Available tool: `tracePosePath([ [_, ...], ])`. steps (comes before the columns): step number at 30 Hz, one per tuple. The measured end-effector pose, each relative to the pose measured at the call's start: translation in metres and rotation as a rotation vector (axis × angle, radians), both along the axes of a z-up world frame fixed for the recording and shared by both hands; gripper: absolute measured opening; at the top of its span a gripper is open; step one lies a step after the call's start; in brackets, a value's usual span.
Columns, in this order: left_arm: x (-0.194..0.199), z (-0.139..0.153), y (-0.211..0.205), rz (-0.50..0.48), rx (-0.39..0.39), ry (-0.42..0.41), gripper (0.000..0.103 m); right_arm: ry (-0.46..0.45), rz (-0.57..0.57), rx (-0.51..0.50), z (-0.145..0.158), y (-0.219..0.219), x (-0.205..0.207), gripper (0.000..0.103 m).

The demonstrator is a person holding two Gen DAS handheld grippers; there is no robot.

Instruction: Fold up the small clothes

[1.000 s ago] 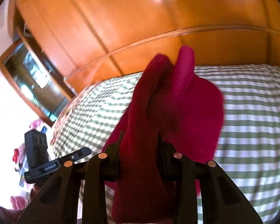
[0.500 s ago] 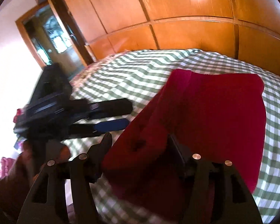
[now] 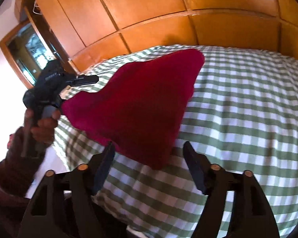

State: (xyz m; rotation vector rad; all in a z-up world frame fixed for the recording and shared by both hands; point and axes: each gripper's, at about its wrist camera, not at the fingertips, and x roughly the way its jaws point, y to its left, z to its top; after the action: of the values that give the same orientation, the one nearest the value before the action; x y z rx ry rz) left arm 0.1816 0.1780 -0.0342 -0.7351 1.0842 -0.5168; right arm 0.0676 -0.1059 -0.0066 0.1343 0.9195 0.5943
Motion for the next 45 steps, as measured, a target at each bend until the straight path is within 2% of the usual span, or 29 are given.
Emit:
tracePosePath([
  [1,0.003,0.003,-0.006,-0.011,0.022,0.0,0.072,-0.007,0.006,-0.004,0.0,0.005,0.003,0.062],
  [3,0.006,0.01,-0.017,-0.021,0.099,-0.015,0.055,-0.021,0.031,-0.018,-0.001,0.022,0.008,0.052],
  [4,0.007,0.012,-0.02,-0.021,0.148,-0.027,0.028,-0.026,0.043,-0.028,-0.002,0.029,0.01,0.05],
  [5,0.007,0.016,-0.021,-0.022,0.194,-0.044,0.021,-0.031,0.05,-0.041,-0.004,0.036,0.011,0.049],
  [8,-0.002,0.024,-0.01,0.016,0.273,-0.103,0.019,-0.036,0.076,-0.047,-0.009,0.051,0.008,0.049],
  [9,-0.003,0.022,-0.006,0.025,0.289,-0.104,0.019,-0.034,0.093,-0.049,-0.012,0.055,0.005,0.049],
  [10,-0.007,0.013,-0.002,0.038,0.34,-0.099,0.019,-0.034,0.11,-0.066,-0.016,0.06,0.001,0.049],
  [12,-0.008,-0.014,-0.002,0.042,0.409,-0.058,0.019,-0.049,0.135,-0.131,-0.026,0.074,-0.003,0.049],
  [13,-0.01,-0.022,-0.001,0.049,0.42,-0.068,0.023,-0.06,0.144,-0.167,-0.032,0.08,-0.005,0.049],
  [16,-0.018,-0.018,-0.006,0.095,0.452,-0.122,0.028,-0.095,0.137,-0.226,-0.041,0.089,-0.006,0.049],
  [18,-0.023,-0.011,-0.009,0.128,0.51,-0.132,0.047,-0.079,0.153,-0.222,-0.038,0.086,-0.005,0.05],
  [19,-0.026,-0.007,-0.01,0.152,0.563,-0.15,0.06,-0.065,0.173,-0.212,-0.034,0.083,-0.004,0.052],
  [20,-0.029,-0.005,-0.01,0.155,0.587,-0.166,0.062,-0.049,0.187,-0.189,-0.029,0.079,-0.002,0.056],
  [22,-0.033,-0.003,-0.009,0.146,0.609,-0.183,0.063,-0.014,0.182,-0.115,-0.015,0.066,0.006,0.057],
  [26,-0.034,-0.006,-0.006,0.156,0.604,-0.188,0.064,-0.043,0.082,-0.033,0.013,0.045,0.034,0.057],
  [31,-0.034,-0.008,-0.013,0.159,0.626,-0.204,0.066,-0.074,0.006,-0.067,0.021,0.054,0.081,0.057],
  [34,-0.039,-0.007,-0.018,0.152,0.66,-0.228,0.066,-0.06,-0.01,-0.12,0.012,0.071,0.113,0.057],
  [37,-0.04,-0.006,-0.023,0.147,0.671,-0.241,0.066,0.002,-0.039,-0.222,-0.014,0.083,0.146,0.057],
  [38,-0.04,-0.007,-0.024,0.146,0.674,-0.242,0.066,0.029,-0.049,-0.239,-0.024,0.084,0.154,0.06],
  [41,-0.04,-0.01,-0.022,0.15,0.67,-0.241,0.066,0.072,-0.078,-0.205,-0.049,0.078,0.166,0.077],
  [45,-0.041,-0.01,-0.021,0.149,0.658,-0.245,0.066,0.08,-0.112,-0.136,-0.046,0.064,0.161,0.083],
])
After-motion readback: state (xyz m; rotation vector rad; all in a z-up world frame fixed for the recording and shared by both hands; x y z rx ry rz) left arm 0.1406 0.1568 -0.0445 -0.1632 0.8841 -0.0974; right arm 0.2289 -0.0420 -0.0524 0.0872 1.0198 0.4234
